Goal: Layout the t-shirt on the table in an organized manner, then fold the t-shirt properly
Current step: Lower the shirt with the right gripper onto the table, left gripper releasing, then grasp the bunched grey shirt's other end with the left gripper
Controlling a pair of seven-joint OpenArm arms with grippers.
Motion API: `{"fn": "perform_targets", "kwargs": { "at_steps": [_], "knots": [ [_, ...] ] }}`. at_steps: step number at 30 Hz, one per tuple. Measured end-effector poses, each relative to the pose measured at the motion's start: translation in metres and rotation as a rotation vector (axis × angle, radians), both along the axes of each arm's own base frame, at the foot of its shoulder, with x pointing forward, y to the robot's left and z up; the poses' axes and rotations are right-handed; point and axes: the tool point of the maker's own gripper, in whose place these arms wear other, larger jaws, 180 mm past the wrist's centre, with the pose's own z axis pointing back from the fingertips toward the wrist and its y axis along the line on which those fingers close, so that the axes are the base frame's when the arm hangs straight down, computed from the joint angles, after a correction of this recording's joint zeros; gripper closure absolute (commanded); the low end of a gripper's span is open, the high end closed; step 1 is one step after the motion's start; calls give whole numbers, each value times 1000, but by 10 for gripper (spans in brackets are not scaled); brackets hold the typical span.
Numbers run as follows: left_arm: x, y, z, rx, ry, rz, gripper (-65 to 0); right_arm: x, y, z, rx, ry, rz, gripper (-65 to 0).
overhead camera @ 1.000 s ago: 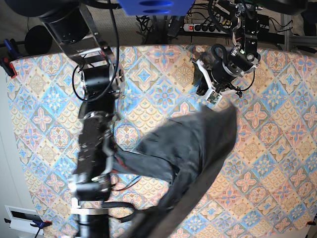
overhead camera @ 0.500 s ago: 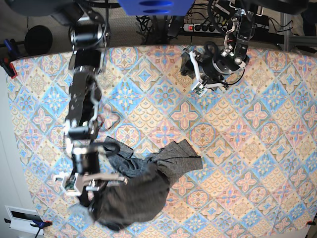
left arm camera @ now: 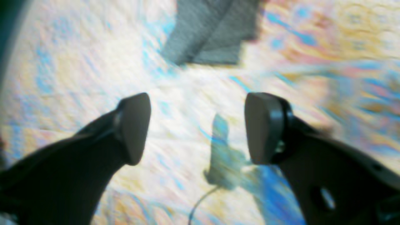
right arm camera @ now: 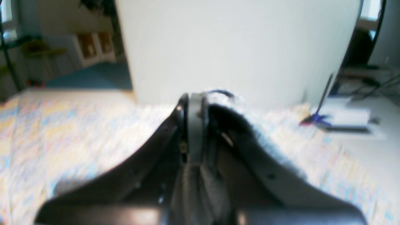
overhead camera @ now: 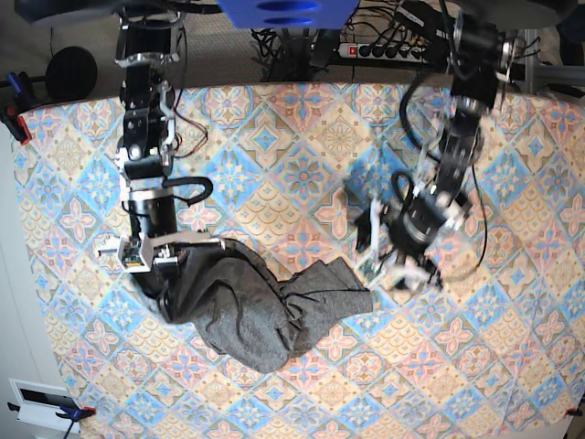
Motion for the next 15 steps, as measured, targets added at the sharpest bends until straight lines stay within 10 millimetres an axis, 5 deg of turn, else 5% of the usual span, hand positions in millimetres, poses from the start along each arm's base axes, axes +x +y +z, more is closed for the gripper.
{"fn": "perform_targets", "kwargs": {
  "at_steps": [7,15],
  "knots": [
    [58,30,-65,79,259,135,-499,-20,-1,-18,0,51,-3,0],
    [103,29,-53,-52,261,179,-500,-31,0,-32,-1,92,-2,0]
  ]
}}
